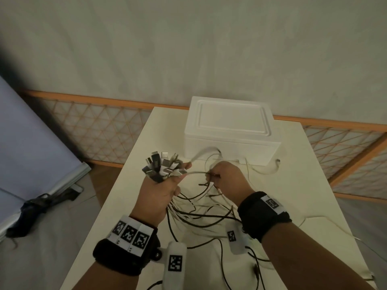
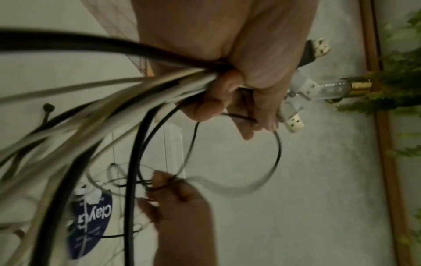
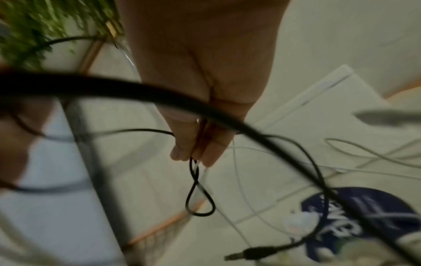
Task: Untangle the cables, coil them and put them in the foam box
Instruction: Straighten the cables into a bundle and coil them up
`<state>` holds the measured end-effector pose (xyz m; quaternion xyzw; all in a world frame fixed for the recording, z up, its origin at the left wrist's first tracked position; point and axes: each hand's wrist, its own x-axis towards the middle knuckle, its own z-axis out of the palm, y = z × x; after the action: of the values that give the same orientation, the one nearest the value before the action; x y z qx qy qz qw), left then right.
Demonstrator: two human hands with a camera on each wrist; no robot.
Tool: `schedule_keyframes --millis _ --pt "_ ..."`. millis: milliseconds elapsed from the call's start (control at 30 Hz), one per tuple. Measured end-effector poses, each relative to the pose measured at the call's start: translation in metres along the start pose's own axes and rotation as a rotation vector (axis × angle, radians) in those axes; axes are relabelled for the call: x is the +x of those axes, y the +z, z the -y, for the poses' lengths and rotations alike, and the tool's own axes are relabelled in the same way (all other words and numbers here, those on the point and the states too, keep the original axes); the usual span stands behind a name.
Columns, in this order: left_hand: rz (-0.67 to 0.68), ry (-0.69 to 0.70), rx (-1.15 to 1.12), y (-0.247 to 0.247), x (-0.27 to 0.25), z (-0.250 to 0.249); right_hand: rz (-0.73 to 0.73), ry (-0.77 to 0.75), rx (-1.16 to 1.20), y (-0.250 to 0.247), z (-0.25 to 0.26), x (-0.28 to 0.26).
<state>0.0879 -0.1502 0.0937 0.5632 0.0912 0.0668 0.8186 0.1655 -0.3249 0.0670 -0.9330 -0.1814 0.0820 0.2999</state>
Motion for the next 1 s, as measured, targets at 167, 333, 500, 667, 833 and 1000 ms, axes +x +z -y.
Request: schedule_keyframes --millis 167,333,500,667,833,1000 --pt "-0.028 -0.146 0.037 0.008 0.008 0.014 -0.121 -0.102 0.349 -0.010 0.036 -0.005" --pt "-0.235 -0.225 -0.154 0.011 0.017 0.016 -0.134 -0.023 0.631 -0.021 0.053 -0.015" --pt "-0.377 -0.255 -0.098 0.006 0.015 0.025 -0.136 -0.133 0.502 -0.018 0.048 -0.013" --pt "-0.345 -0.339 -0.148 0.004 0.012 0.026 -0.107 -0.269 0.285 -0.013 0.050 -0.009" --pt "-0.330 -0.402 -0.307 0.003 0.010 0.023 -0.088 -0.182 0.342 -0.011 0.051 -0.014" --pt "-0.247 -0.379 -0.432 0.001 0.006 0.022 -0.025 -0.092 0.643 -0.013 0.053 -0.019"
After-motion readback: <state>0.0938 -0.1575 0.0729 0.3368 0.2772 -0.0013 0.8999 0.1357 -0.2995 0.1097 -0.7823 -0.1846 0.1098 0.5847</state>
